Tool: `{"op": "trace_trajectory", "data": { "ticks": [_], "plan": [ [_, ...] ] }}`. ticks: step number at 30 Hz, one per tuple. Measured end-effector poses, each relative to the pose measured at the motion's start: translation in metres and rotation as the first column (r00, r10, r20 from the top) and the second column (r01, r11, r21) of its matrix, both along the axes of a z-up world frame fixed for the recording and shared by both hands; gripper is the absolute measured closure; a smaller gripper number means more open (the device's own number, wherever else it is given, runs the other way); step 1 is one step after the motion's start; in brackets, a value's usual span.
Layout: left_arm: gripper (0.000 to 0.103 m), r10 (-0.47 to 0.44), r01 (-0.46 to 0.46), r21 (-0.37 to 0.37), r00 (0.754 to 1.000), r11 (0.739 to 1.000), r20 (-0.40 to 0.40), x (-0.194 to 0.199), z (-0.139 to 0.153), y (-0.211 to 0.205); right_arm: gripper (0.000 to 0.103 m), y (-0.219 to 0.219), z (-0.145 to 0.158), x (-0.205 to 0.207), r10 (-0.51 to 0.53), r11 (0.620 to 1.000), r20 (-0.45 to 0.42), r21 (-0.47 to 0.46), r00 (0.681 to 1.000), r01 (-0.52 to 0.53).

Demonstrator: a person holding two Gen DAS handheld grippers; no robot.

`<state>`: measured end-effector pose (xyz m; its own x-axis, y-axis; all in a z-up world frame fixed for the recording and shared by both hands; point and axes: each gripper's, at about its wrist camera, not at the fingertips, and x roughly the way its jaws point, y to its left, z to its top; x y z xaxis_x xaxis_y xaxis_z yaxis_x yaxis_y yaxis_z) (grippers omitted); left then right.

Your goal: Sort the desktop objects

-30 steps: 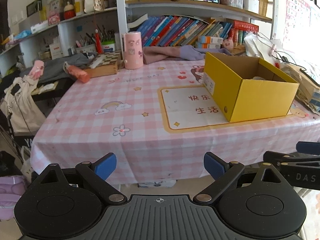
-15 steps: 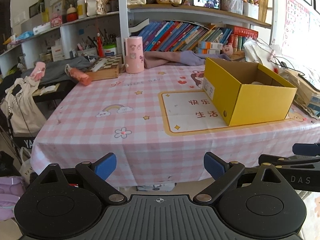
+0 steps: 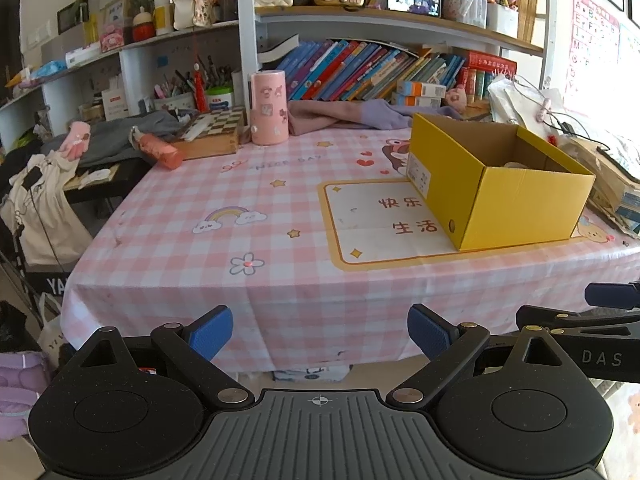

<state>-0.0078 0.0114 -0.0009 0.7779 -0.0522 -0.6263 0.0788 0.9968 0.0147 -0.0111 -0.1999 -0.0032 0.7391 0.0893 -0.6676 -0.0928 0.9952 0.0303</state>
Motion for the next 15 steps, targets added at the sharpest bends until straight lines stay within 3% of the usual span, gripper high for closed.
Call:
{"op": "trace_trajectory", "data": {
  "ticks": [15],
  "plan": [
    [0.007,-0.003,0.003,0.002,1.0,1.0,0.001,-0.0005,-0.0004,0.0,0.022,0.0025,-0.0001,-0.0003,0.0,1.0,0.001,-0.001,1.0,0.0]
  ]
}}
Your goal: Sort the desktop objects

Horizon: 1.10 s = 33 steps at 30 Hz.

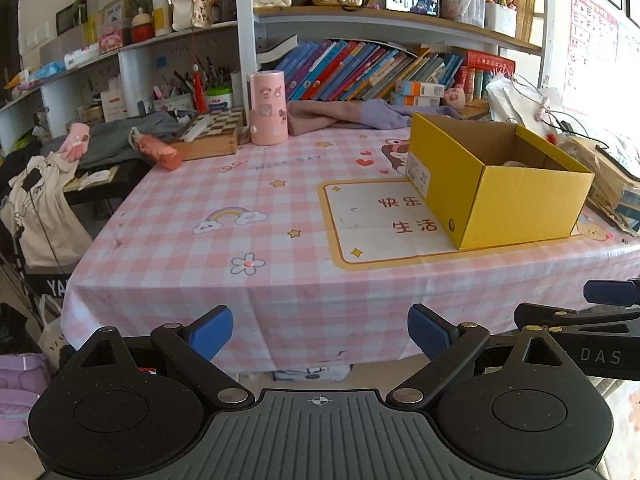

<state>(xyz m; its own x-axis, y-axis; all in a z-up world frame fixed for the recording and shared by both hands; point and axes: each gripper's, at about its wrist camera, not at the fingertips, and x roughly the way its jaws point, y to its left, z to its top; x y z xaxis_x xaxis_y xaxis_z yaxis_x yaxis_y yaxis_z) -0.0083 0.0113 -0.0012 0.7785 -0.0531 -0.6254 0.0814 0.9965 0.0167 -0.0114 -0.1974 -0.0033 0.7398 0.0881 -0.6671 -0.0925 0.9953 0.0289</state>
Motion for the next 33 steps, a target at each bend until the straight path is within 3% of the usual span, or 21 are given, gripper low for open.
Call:
{"op": "trace_trajectory", "data": {
  "ticks": [33],
  "plan": [
    [0.007,0.002,-0.001,0.011,1.0,1.0,-0.028,0.0004,-0.0024,0.0036,0.019,0.0031,-0.0038,0.0008,0.032,0.999,-0.026,-0.006,0.999,-0.033]
  ]
}}
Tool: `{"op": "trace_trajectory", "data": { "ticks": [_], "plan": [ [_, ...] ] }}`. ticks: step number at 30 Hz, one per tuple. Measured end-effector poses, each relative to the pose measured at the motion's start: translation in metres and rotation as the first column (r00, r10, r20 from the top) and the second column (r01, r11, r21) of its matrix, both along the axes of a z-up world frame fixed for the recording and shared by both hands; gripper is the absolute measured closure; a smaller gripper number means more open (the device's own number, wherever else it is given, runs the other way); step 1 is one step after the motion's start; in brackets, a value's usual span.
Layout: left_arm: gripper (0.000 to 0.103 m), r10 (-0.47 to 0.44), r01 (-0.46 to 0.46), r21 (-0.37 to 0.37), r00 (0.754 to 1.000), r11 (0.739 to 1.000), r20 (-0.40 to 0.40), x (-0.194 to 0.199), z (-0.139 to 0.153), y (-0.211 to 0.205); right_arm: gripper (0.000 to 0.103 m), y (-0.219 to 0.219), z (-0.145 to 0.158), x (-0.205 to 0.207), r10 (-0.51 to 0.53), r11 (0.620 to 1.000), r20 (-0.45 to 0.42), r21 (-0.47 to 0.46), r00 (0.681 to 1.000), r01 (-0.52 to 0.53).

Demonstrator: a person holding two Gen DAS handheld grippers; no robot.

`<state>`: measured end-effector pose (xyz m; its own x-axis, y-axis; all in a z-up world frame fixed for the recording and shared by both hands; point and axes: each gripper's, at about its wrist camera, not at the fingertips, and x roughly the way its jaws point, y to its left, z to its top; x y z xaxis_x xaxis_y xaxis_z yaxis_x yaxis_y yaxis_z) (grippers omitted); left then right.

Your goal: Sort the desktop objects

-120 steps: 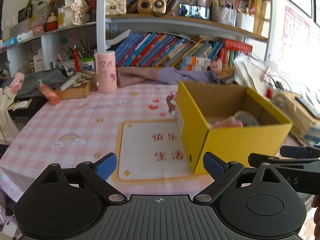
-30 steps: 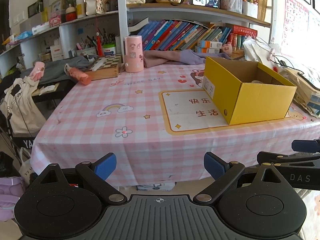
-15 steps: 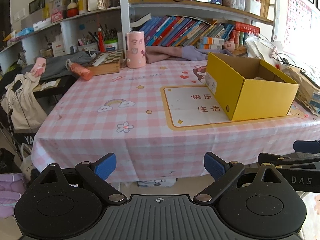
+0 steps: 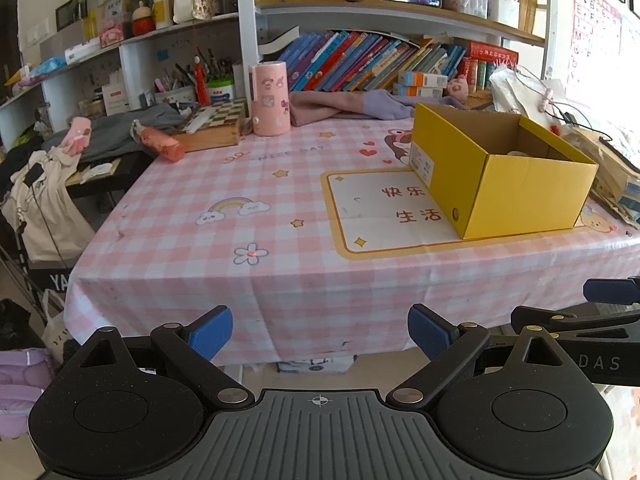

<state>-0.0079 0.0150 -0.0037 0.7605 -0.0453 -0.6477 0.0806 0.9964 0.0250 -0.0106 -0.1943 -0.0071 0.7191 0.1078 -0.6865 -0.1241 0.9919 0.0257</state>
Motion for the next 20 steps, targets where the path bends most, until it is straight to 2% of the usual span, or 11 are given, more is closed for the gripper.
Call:
{"op": "trace_trajectory", "data": {
  "ticks": [20],
  "plan": [
    [0.006,-0.01,0.01,-0.014,1.0,1.0,0.001,0.0017,-0.0015,0.0002,0.019,0.0003,-0.002,0.0038,0.002,1.0,-0.011,0.002,1.0,-0.002]
  ]
}}
